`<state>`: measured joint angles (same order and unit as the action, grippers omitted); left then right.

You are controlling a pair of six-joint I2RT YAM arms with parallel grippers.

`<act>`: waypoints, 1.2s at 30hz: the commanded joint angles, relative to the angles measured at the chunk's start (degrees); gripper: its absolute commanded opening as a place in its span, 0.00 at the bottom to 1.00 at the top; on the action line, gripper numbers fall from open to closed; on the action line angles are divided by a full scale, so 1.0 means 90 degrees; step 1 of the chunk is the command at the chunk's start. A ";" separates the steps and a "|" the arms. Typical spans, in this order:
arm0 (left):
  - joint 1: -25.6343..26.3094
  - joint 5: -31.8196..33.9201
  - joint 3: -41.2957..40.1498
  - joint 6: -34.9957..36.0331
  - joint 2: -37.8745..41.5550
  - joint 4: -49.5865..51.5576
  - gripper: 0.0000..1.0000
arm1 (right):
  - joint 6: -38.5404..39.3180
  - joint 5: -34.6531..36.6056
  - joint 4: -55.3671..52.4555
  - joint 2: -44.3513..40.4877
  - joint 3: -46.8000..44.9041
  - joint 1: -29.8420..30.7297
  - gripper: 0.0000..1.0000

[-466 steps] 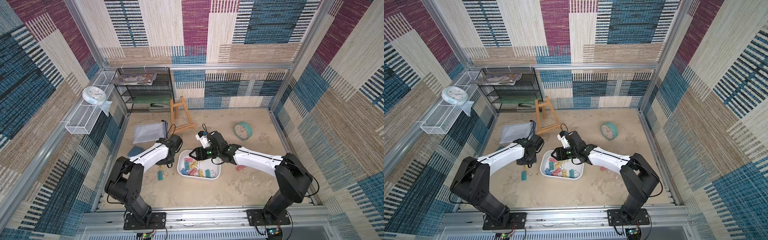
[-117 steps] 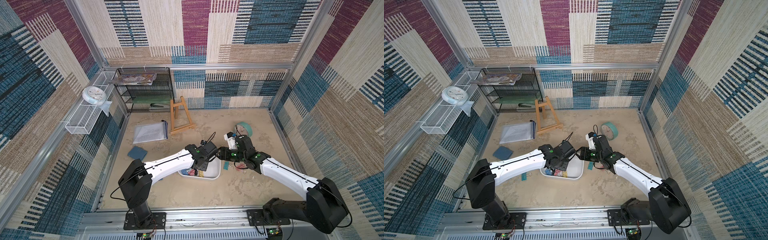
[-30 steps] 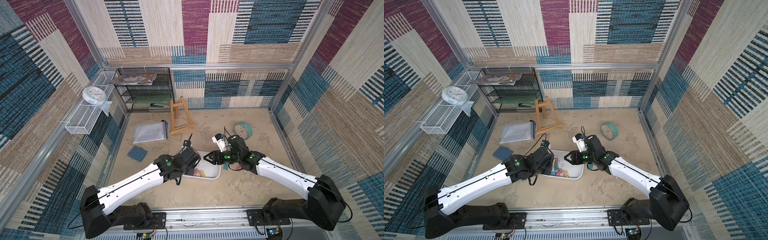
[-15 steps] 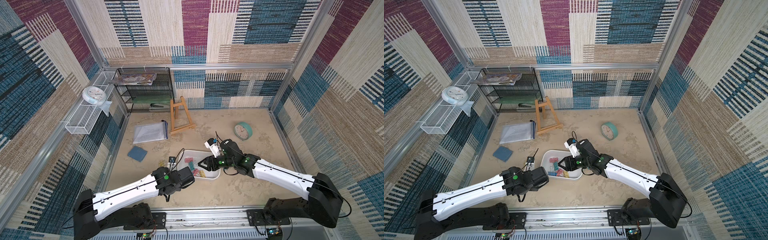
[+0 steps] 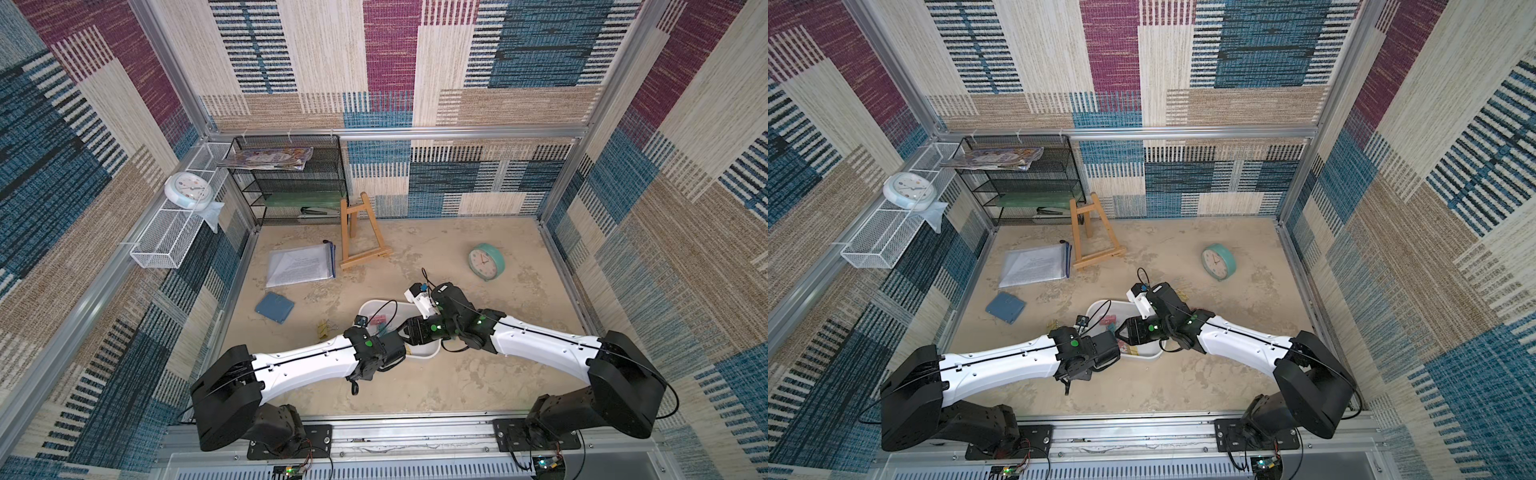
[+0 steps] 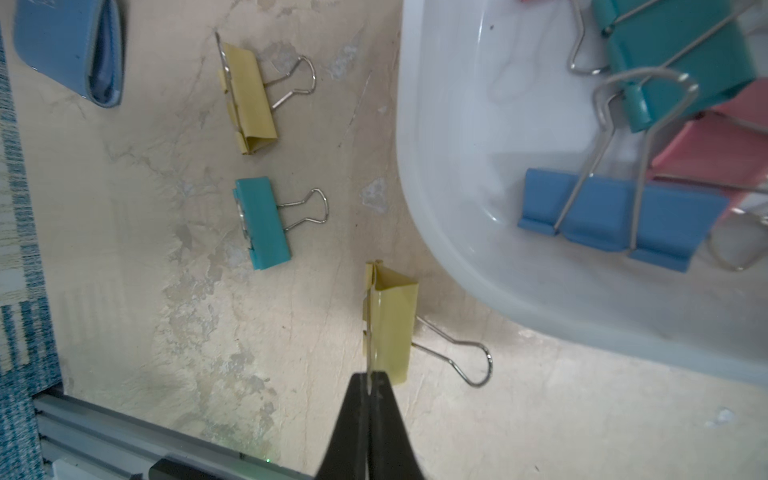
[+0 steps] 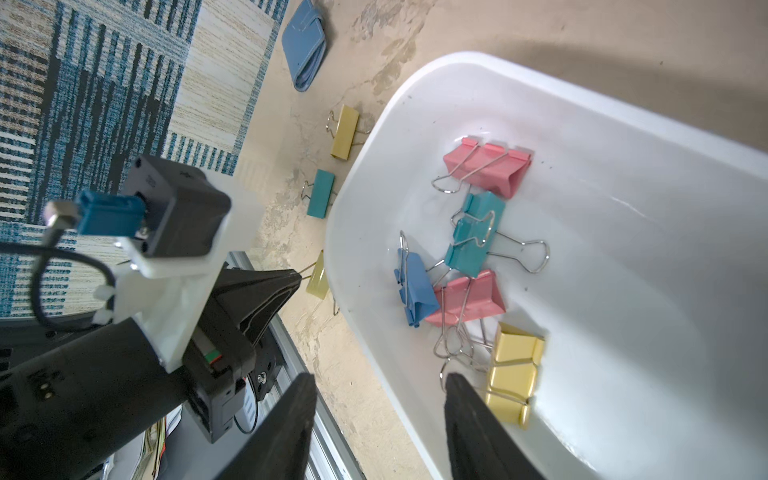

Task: Take out the binder clips from the storage box
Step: Place the binder clip at the center of the board, then pick up the binder clip from the storage box.

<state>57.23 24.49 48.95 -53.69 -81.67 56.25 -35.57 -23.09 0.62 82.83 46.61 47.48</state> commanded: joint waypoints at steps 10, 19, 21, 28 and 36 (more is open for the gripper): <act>-0.0319 -0.0288 -0.0322 0.0124 0.0156 -0.0309 0.13 | 0.0017 0.0214 0.0165 0.0060 0.0036 -0.0002 0.54; -0.0360 -0.0132 0.0090 0.0228 0.0737 0.0013 0.36 | 0.0242 0.0757 -0.0193 -0.0127 0.0213 -0.0040 0.54; -0.0359 -0.0100 0.0242 0.0302 0.0976 0.0019 0.41 | 0.0236 0.0920 -0.0253 -0.0183 0.0227 -0.0056 0.55; -0.0562 -0.0544 0.0734 0.1177 0.1244 -0.0976 0.43 | 0.0039 0.1726 -0.0439 -0.0426 0.0125 -0.0129 0.55; -0.0961 -0.1250 0.1864 0.1331 -0.0395 -0.1445 0.37 | -0.0098 0.1869 -0.0525 -0.0644 -0.0094 -0.0618 0.57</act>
<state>48.90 15.73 63.20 -43.16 -82.15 45.23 -35.73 -7.53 -3.62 77.62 46.24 42.78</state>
